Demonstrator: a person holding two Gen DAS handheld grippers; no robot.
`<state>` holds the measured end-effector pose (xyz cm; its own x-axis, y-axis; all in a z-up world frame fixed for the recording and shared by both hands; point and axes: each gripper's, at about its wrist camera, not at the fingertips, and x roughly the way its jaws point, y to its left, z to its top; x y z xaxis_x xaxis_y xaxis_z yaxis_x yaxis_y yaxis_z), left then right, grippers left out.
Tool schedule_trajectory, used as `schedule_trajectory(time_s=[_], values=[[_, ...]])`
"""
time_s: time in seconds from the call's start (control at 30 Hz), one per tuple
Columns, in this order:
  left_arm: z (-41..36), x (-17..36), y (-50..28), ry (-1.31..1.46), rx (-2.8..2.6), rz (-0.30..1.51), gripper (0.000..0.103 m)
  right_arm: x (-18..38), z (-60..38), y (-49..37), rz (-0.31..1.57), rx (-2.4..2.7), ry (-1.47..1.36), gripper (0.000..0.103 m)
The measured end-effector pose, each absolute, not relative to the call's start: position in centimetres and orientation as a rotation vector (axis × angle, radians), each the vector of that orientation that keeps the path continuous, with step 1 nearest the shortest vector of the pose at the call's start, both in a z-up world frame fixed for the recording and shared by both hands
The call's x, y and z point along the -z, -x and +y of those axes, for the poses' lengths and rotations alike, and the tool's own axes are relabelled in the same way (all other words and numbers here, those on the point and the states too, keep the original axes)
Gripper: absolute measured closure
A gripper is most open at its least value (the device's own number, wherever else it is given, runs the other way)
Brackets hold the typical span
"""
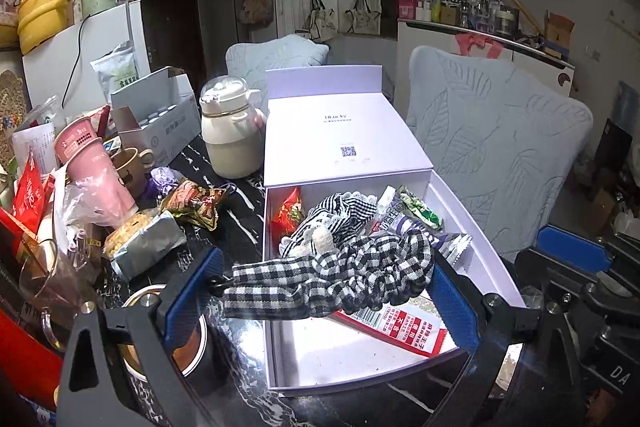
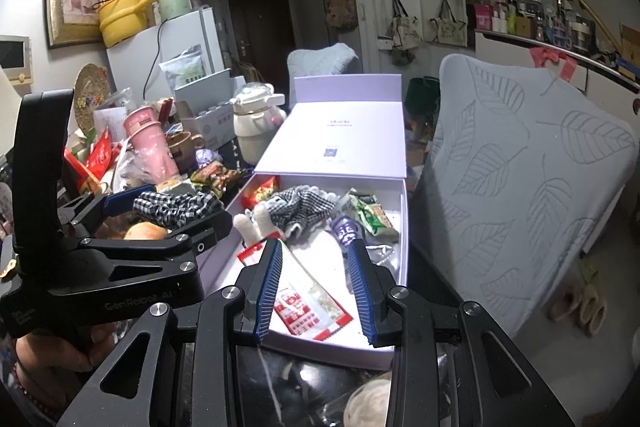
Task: Organize soft objects
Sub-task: 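Lower the red packet into the box and open the right tool while the left tool lowers the scrunchie, then open the left tool to drop the scrunchie into the box while the right tool withdraws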
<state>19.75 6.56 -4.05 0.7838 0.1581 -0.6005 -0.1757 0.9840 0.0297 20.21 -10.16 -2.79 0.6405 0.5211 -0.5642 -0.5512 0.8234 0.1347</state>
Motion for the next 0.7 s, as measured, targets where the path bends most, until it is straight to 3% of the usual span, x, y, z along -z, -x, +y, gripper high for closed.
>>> schedule_trajectory(time_s=[0.17,0.3,0.5,0.57,0.6,0.63,0.7], values=[[6.5,5.1,-20.9,0.017,-0.193,0.673,0.004,3.6,-10.1,-20.8,0.647,-0.602,0.05,0.069],[6.5,6.4,-21.7,0.014,-0.204,0.715,0.004,4.3,-10.1,-21.3,0.666,-0.592,0.059,0.061],[6.7,8.1,-22.6,0.016,-0.229,0.8,0.003,5.2,-10.0,-21.9,0.703,-0.585,0.064,0.061],[6.8,8.7,-23.1,0.014,-0.246,0.841,0.003,5.5,-10.1,-22.1,0.714,-0.583,0.065,0.055],[6.9,9.0,-23.3,0.018,-0.25,0.862,0.003,5.5,-10.0,-22.2,0.718,-0.582,0.066,0.045],[7.0,9.3,-23.3,0.027,-0.251,0.878,0.003,5.5,-10.0,-22.1,0.715,-0.579,0.067,0.041],[7.1,9.6,-23.4,0.038,-0.248,0.888,0.003,5.4,-10.1,-22.0,0.703,-0.574,0.072,0.041]])
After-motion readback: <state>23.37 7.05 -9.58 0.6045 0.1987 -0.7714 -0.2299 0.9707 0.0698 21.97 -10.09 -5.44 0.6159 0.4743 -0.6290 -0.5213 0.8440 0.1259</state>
